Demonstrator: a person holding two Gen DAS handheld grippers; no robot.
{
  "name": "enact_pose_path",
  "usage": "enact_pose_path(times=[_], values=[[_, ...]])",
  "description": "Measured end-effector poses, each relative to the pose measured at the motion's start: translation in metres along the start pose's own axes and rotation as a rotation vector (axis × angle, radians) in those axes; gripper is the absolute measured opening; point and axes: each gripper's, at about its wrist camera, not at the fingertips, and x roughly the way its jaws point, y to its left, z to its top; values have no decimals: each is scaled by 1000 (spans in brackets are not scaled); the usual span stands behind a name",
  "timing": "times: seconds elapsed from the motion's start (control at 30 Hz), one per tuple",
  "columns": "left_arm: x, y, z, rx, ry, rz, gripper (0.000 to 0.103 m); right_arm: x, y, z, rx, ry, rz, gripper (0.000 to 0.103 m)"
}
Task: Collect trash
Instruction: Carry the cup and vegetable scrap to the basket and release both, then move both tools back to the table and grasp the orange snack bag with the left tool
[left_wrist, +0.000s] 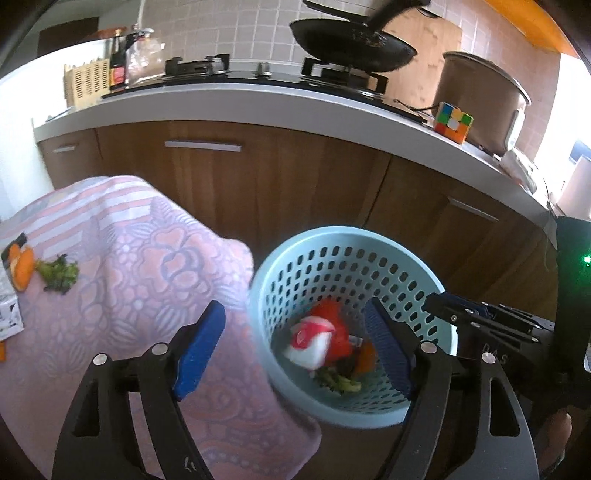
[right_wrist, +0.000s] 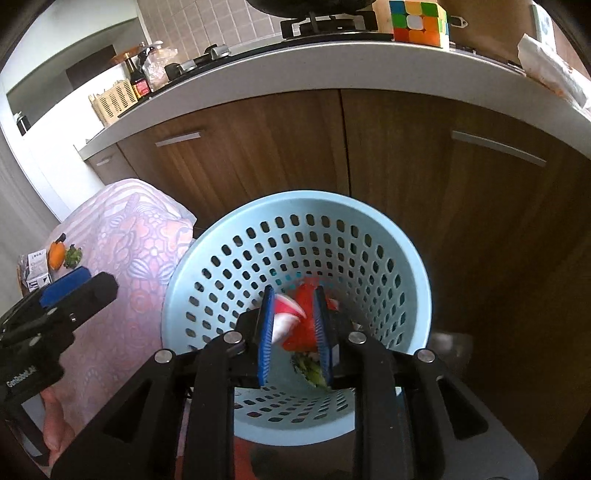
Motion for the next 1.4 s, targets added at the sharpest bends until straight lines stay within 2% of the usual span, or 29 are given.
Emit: enact_pose_path(times=[0.2,0.4,0.83,0.97,1.07,1.27,1.4], values=[[-16,23,-5,-54,-24,11,78,-3,18,2,-36,-4,18,20],[-48,59,-9,-130,-75,48,78,-8,57,5,-107,-18,68,24],[-143,171,-12,-309,-255,264,78,-10,184,-4,-306,-39,216,24],[-163,210,-13,-362,-273,312,78,0,220,-14,-350,-21,266,24],[-174,242,-17,-403,-276,342,83,10,246,-21,-385,-14,295,24],[-164,292,-22,-469,-229,338,85,33,279,-36,-430,20,332,24],[-146,318,-28,-493,-200,268,85,40,285,-45,-454,38,347,24]])
